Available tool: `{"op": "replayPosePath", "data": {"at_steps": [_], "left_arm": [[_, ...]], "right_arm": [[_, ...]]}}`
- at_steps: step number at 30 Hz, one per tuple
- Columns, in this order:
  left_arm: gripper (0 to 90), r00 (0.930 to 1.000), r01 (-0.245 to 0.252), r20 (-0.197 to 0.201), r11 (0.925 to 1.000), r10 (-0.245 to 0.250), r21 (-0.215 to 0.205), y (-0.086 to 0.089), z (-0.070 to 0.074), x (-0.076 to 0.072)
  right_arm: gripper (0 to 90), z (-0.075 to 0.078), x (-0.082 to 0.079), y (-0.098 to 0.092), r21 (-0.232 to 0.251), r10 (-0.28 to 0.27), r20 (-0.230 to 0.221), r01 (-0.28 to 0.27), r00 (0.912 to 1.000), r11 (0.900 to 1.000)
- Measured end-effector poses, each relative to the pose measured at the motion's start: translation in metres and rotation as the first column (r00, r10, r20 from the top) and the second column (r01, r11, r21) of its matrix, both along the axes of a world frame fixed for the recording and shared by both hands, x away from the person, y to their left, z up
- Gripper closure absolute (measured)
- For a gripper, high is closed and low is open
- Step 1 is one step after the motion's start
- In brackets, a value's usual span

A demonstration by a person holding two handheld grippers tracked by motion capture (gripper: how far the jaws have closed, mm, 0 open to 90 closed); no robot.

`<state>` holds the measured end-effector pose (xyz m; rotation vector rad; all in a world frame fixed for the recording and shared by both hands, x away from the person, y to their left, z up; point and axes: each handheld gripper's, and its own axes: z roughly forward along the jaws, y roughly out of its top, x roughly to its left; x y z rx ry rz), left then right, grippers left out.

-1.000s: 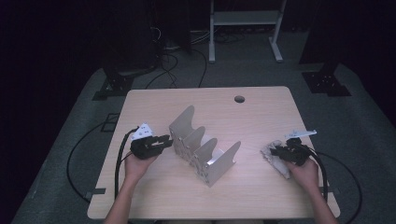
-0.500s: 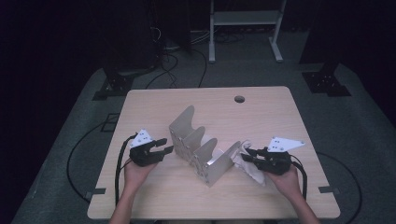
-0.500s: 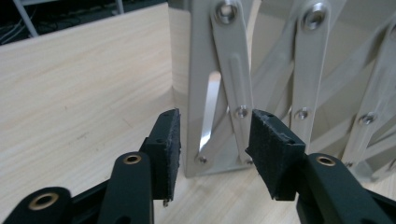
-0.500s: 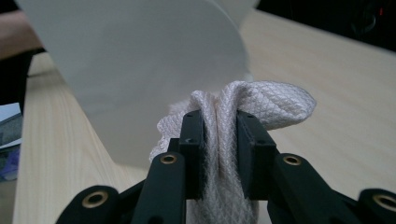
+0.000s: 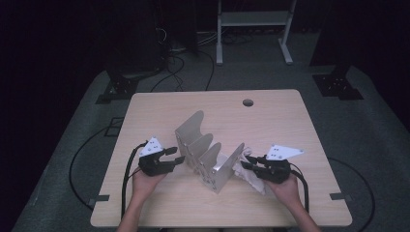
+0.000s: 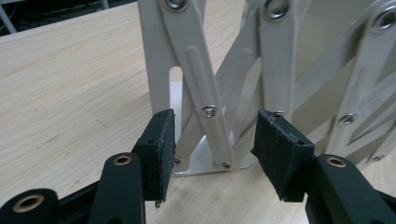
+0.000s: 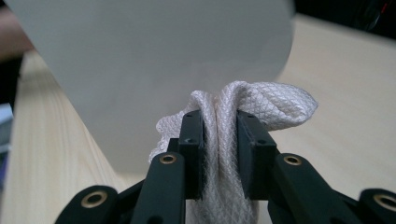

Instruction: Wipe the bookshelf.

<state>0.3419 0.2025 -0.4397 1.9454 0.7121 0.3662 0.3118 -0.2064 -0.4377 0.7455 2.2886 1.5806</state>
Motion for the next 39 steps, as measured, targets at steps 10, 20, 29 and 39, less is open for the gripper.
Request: {"op": "replayPosePath", "data": {"at_steps": [10, 20, 29, 39], "left_arm": [[41.5, 0.9991, 0.009, 0.041, 0.9984, -0.006, -0.057, 0.002, 0.017, -0.012], [32.2, 0.9952, 0.040, 0.092, 0.9960, -0.033, -0.080, -0.016, 0.047, -0.030], [25.4, 0.9909, 0.075, 0.117, 0.9942, -0.066, -0.078, -0.038, 0.069, -0.040], [17.6, 0.9965, 0.074, 0.041, 0.9972, -0.074, -0.007, -0.068, 0.071, -0.021]], "right_arm": [[72.4, -0.005, -0.002, 0.005, -0.019, 0.015, -0.023, -0.016, 0.9996, 1.000], [72.3, -0.010, -0.003, 0.010, -0.059, 0.018, -0.043, -0.021, 0.9989, 0.998], [72.1, -0.004, -0.007, 0.008, -0.010, 0.023, -0.014, -0.023, 0.9996, 1.000], [71.9, 0.007, -0.006, 0.006, 0.030, -0.004, 0.020, 0.004, 0.9998, 1.000]]}}
